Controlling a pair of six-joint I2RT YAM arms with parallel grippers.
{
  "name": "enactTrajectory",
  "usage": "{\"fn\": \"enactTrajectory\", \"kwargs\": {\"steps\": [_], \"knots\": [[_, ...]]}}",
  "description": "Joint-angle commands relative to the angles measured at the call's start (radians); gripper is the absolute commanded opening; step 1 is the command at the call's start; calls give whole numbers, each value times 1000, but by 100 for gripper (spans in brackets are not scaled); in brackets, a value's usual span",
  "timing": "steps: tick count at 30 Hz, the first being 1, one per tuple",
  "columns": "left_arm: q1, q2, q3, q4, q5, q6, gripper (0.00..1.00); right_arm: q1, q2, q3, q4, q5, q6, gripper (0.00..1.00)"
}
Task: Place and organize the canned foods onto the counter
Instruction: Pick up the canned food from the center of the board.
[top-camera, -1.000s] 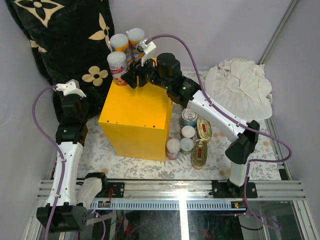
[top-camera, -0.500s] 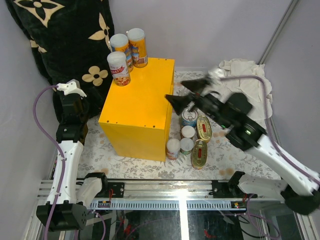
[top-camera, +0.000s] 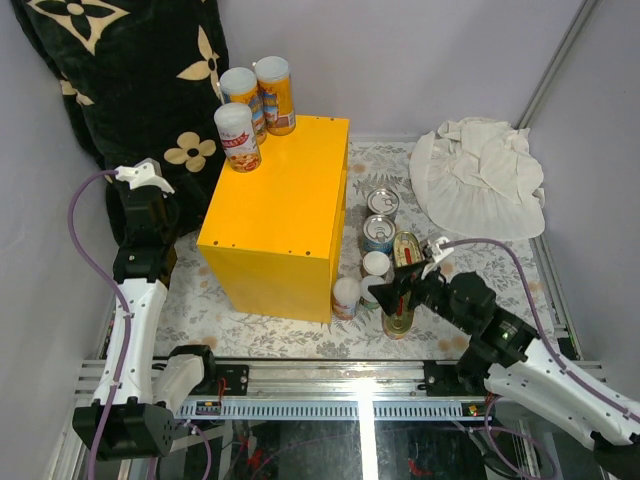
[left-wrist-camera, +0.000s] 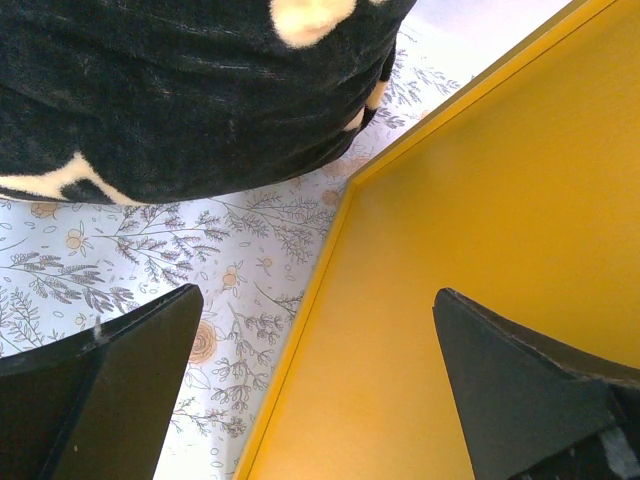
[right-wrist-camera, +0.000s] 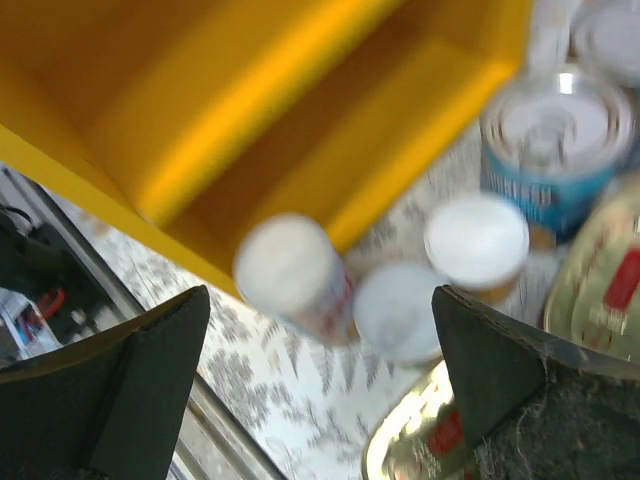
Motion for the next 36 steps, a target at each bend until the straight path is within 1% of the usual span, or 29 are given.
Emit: {"fn": "enactTrajectory", "kwargs": {"steps": [1, 3, 7, 9, 14, 18, 20, 22, 23, 26, 31, 36], "knots": [[-4, -14, -6, 11, -9, -1, 100, -3, -145, -111, 25, 67, 138, 100], [-5, -11, -8, 11, -10, -1, 100, -2, -136, -119, 15, 88, 140, 100], [-4, -5, -7, 10, -15, 1, 100, 0, -31, -117, 5, 80, 108, 100], [-5, -5, -8, 11, -20, 2, 100, 1, -6, -142, 35, 56, 91, 100], [-4, -2, -9, 12, -32, 5, 100, 8, 21, -201, 90, 55, 64, 100], [-4, 5, -4, 12, -31, 6, 100, 47, 103, -201, 119, 63, 8, 100], [-5, 9, -4, 12, -27, 6, 100, 107, 146, -195, 153, 101, -36, 100], [-5, 12, -5, 12, -24, 6, 100, 196, 194, -188, 191, 152, -88, 100], [-5, 12, -5, 13, -24, 7, 100, 218, 222, -184, 211, 160, -106, 100], [-4, 12, -5, 13, -23, 6, 100, 228, 310, -175, 277, 141, -147, 100], [-5, 12, -7, 15, -15, 8, 100, 228, 395, -179, 433, 147, -221, 99], [-5, 9, -7, 15, -15, 7, 100, 227, 495, -146, 504, 142, -289, 95]]}}
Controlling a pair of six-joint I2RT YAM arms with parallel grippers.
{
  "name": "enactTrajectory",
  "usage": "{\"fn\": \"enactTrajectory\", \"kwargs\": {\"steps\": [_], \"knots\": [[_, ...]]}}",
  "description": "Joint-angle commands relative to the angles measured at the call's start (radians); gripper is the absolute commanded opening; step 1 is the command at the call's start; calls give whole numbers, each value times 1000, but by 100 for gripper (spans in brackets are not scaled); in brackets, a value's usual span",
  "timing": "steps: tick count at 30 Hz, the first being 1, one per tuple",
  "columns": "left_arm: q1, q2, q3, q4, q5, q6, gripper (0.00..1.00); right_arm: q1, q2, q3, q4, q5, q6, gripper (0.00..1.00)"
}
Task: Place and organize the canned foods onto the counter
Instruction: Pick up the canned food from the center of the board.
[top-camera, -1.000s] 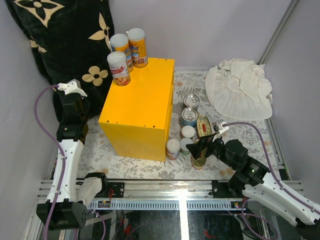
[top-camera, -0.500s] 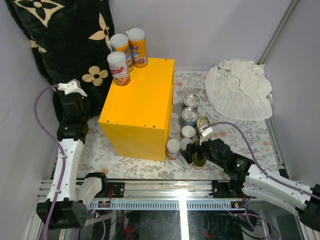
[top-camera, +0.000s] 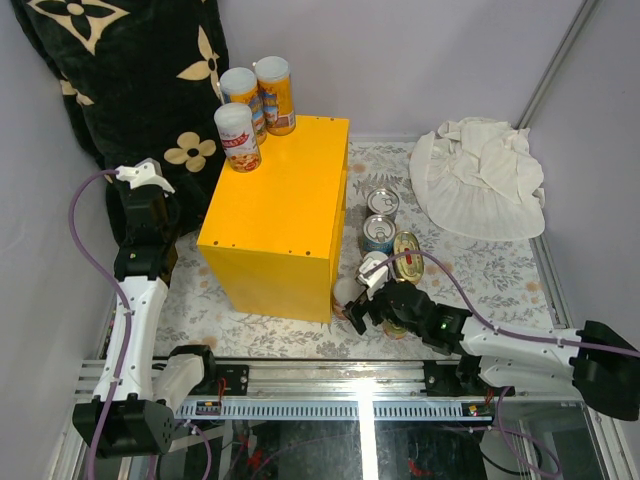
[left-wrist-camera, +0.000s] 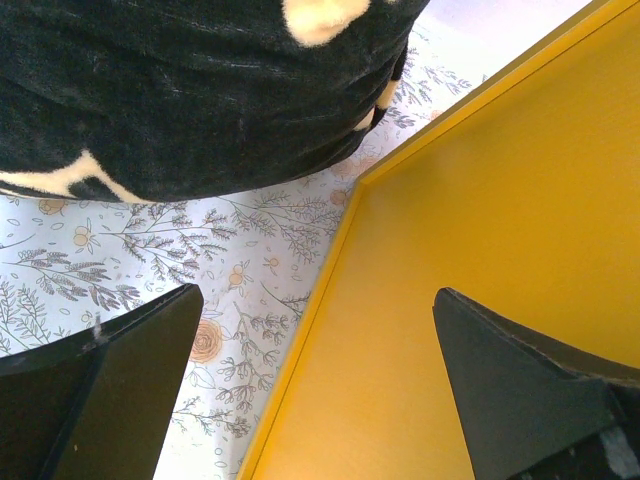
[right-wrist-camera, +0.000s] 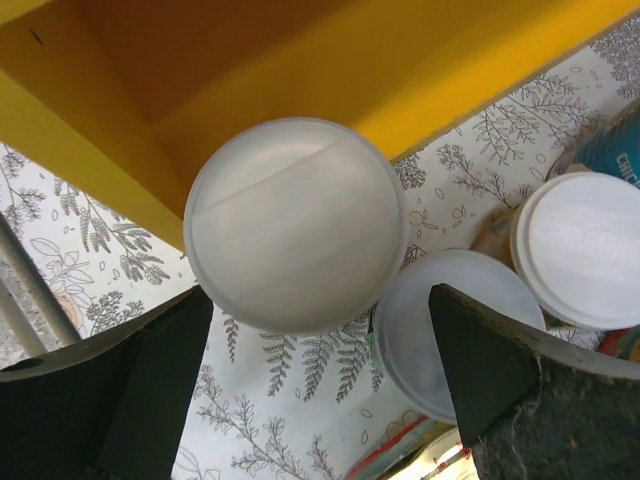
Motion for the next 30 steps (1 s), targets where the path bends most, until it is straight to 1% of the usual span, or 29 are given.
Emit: {"fn": "enactTrajectory", "kwargs": {"steps": [1, 4, 10, 12, 14, 19, 24, 27, 30], "knots": [[-4, -4, -7, 15, 1, 8, 100, 5, 74, 60, 162, 13, -93, 94], [-4, -7, -9, 15, -1, 7, 100, 5, 99, 45, 216, -29, -90, 91], [-4, -8, -11, 17, 6, 5, 100, 0, 98, 2, 302, -46, -102, 92], [-5, -7, -10, 18, 6, 6, 100, -15, 92, -5, 330, -77, -100, 93], [-4, -3, -7, 19, 9, 5, 100, -37, 101, -2, 347, -117, -89, 92], [-4, -4, -8, 18, 11, 4, 100, -72, 141, 2, 393, -185, -57, 85], [-4, -2, -8, 18, 11, 4, 100, -75, 175, -6, 438, -208, -31, 73], [-5, -2, -10, 18, 11, 4, 100, -76, 159, -14, 437, -217, -20, 64], [-4, -2, -9, 18, 12, 4, 100, -76, 106, -17, 400, -210, -20, 56]]}}
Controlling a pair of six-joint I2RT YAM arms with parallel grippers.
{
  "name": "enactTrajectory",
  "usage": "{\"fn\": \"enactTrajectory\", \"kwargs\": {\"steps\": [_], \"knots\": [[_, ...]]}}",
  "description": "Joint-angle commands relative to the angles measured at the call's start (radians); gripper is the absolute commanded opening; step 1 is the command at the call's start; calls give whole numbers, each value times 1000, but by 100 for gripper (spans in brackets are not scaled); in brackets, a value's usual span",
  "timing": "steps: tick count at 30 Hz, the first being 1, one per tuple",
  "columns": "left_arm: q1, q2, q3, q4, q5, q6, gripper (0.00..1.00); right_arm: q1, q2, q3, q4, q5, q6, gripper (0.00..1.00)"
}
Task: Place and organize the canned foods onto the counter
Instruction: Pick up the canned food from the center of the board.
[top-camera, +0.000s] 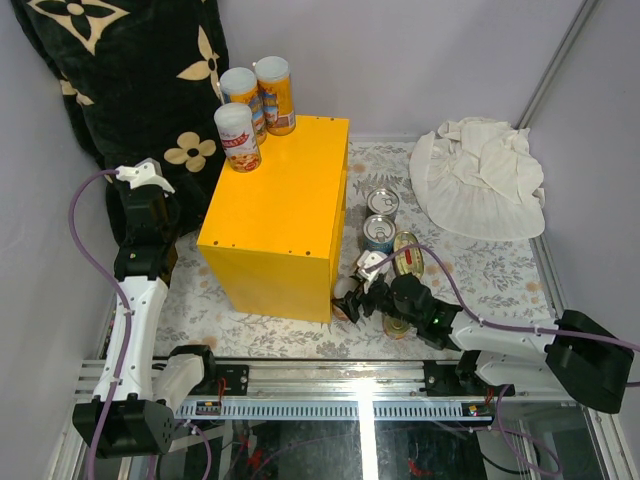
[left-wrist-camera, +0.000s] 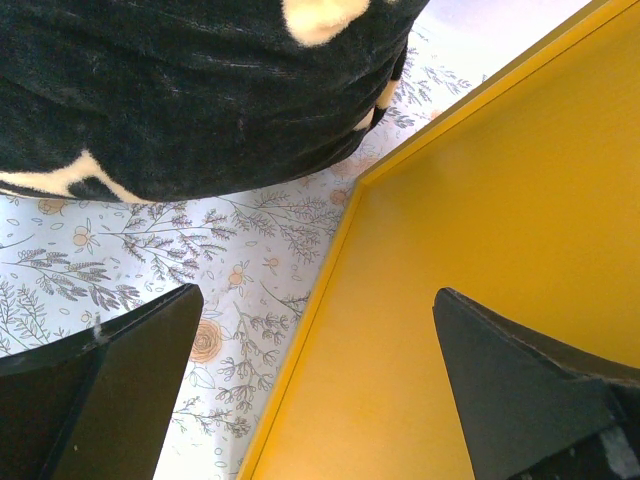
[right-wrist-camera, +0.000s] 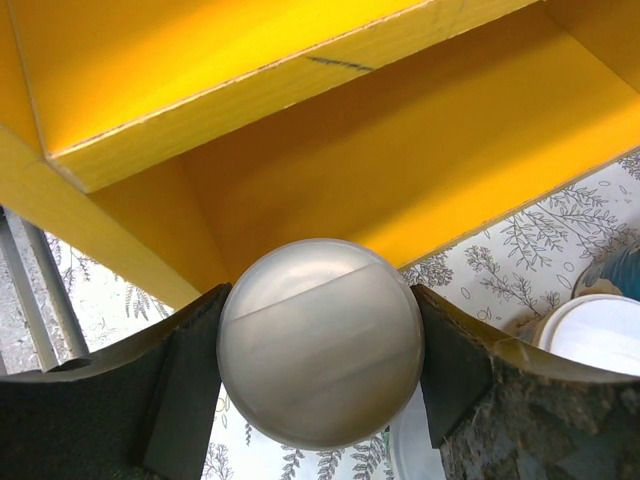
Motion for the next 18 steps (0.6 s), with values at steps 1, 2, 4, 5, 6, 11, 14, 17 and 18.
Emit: {"fn": "enactTrajectory", "kwargs": {"steps": [1, 2, 4, 5, 6, 11, 14, 17, 18], "knots": [[-5, -3, -10, 18, 13, 4, 100, 0, -81, 0, 28, -32, 37, 53], [-4, -2, -10, 18, 14, 3, 100, -1, -103, 0, 13, -24, 37, 51], [-4, -3, -10, 19, 18, 1, 100, -1, -149, 4, -19, -10, 36, 47], [-3, -5, -10, 20, 19, 1, 100, -1, -169, 7, -34, -5, 38, 44], [-5, -4, -10, 20, 20, 0, 100, 0, -190, 11, -50, -1, 42, 39], [-5, -8, -11, 21, 27, -2, 100, 0, -296, 42, -138, 1, 55, 14], [-4, -11, -13, 21, 26, -4, 100, -1, -360, 80, -222, 1, 45, 3], [-4, -14, -14, 21, 26, -4, 100, 0, -424, 148, -337, 2, 21, 0], [-4, -15, -14, 21, 25, -4, 100, -1, -442, 175, -380, 18, 18, 0]]}}
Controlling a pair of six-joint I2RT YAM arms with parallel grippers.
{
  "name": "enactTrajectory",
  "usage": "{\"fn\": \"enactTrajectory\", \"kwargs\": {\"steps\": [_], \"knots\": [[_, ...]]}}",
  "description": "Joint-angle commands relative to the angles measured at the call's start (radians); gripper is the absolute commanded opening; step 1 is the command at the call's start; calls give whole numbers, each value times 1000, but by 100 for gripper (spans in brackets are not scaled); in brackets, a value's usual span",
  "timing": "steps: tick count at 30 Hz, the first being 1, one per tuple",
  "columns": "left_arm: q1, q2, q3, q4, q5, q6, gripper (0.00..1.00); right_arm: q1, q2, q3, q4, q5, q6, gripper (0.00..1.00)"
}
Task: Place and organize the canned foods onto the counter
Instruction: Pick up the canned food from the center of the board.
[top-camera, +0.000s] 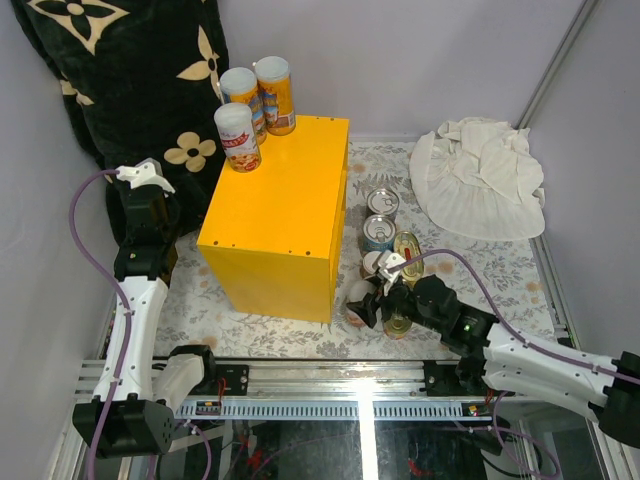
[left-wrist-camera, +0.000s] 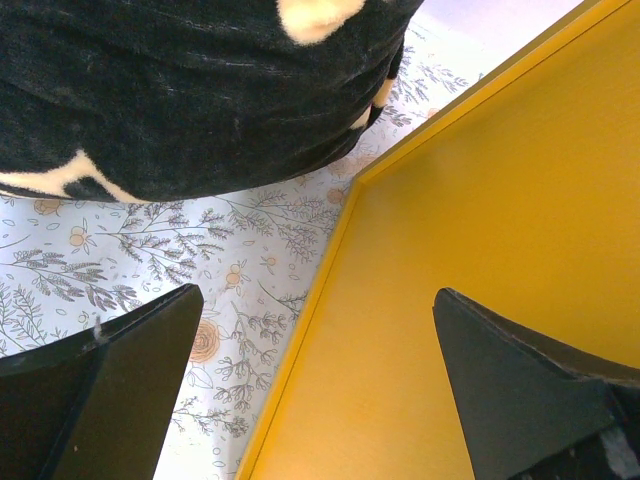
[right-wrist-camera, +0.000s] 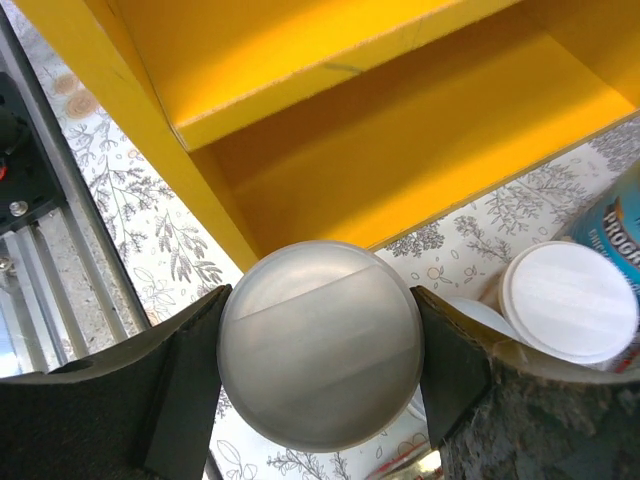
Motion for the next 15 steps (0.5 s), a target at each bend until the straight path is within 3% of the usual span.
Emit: {"fn": "enactTrajectory", "kwargs": {"steps": [1, 8, 15], "knots": [[-4, -16, -14, 21, 12, -3, 100, 0, -113, 183, -64, 38, -24, 0], [-5, -23, -14, 23, 10, -5, 100, -1, -161, 341, -239, 85, -6, 0], [-5, -27, -11, 24, 19, -7, 100, -1, -89, 519, -347, 124, -39, 0]]}}
